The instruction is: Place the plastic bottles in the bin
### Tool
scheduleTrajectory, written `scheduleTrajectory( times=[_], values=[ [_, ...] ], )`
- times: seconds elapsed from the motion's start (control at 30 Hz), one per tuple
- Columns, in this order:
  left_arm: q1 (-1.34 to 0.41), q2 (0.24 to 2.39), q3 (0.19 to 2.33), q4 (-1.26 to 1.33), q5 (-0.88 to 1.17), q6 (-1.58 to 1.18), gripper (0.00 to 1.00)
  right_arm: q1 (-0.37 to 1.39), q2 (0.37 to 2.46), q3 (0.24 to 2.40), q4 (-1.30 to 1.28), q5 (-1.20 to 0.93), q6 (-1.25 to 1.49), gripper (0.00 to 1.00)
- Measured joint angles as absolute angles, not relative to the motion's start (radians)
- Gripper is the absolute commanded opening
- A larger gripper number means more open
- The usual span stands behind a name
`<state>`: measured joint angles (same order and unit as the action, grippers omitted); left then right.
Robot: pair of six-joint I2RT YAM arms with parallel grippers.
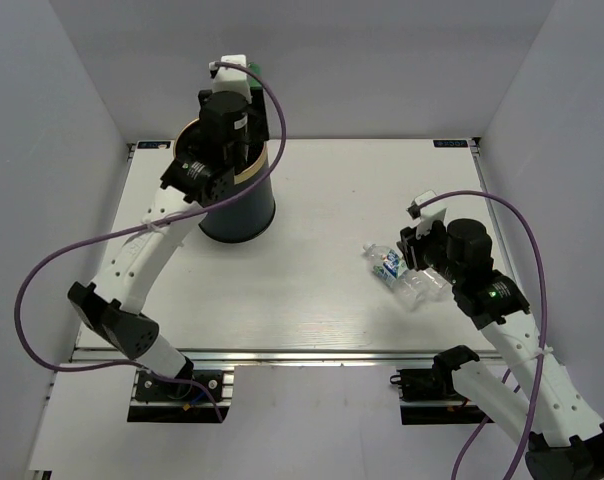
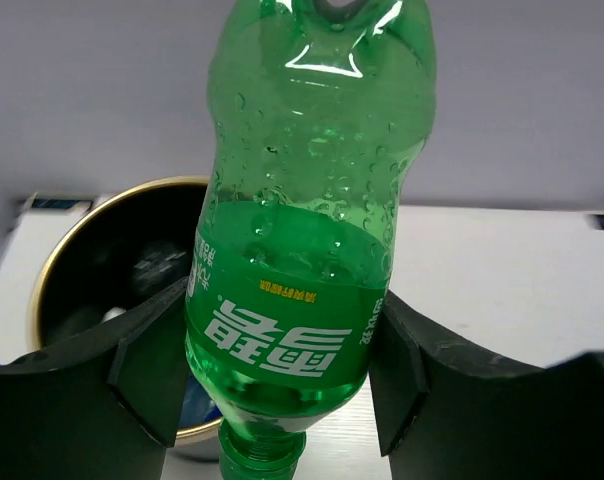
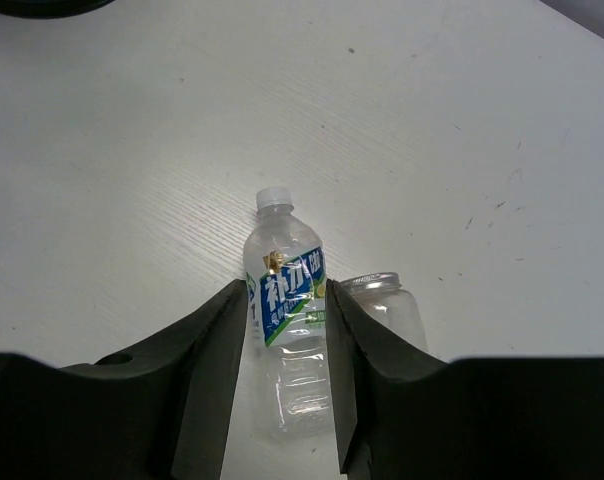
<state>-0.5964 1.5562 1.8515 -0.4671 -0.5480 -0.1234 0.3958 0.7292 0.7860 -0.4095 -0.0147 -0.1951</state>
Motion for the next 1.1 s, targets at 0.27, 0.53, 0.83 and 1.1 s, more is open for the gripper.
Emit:
scheduleTrajectory(
  times=[0.27, 0.53, 0.83, 1.1],
  values=[
    [-0.479, 1.657, 1.738, -0.530, -0.689, -0.186, 0.28, 0.398, 0.729, 0.779, -0.409, -0.030, -0.195, 0.45],
    [-0.415, 1.764, 1.805, -0.558, -0.703, -0.225, 1.00, 0.401, 0.739, 0.770, -0.410, -0.041, -0.216, 0.90],
    [-0.404, 1.787, 1.956, -0.598, -0.641, -0.205, 1.00, 0.401, 0.805, 0.770, -0.422, -0.080, -0.260, 0.86],
    [-0.431, 1.393, 1.538, -0.508, -0.180, -0.196, 0.93, 0.400, 0.936, 0.770, -0.473, -0.105, -0.305, 0.81]
  ],
)
